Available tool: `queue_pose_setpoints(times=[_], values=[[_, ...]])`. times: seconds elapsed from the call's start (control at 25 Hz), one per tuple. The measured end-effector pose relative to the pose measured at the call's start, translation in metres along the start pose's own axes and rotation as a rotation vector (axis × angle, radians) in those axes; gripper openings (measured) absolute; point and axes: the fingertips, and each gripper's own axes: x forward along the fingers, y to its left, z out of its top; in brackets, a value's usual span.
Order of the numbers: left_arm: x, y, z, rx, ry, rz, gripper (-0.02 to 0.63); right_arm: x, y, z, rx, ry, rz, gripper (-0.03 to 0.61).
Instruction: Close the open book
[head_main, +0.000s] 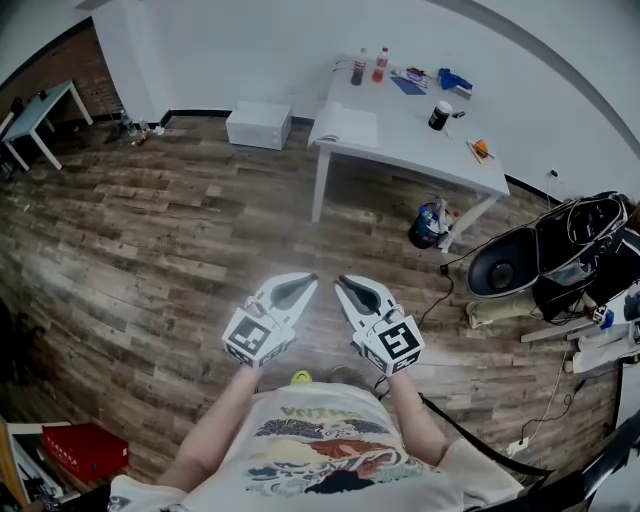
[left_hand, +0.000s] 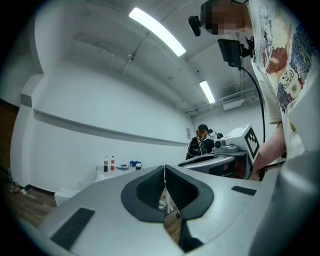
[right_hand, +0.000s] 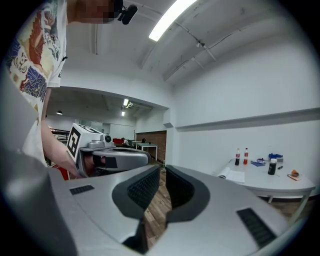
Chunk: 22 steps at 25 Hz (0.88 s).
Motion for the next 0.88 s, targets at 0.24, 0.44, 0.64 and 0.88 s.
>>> queue_pose_setpoints(times=[0.24, 0.44, 0.64, 0.88], values=[[0.001, 0.011, -0.005, -0.014, 0.003, 0.009, 0.012, 0.008, -0.006, -0.005, 0.002, 0.022, -0.002, 0.034], [0.014, 0.026, -0.012, -0.052, 0.007, 0.031, 0.012, 0.019, -0.025, -0.008, 0.009, 0.034, 0.005, 0.034], [0.028, 0.040, -0.016, -0.055, 0.012, 0.041, 0.012, 0.032, -0.047, -0.012, 0.030, 0.033, 0.016, 0.034], [0.046, 0.066, -0.023, -0.050, 0.035, 0.053, 0.012, 0.054, -0.074, -0.014, 0.041, 0.041, 0.038, 0.034]])
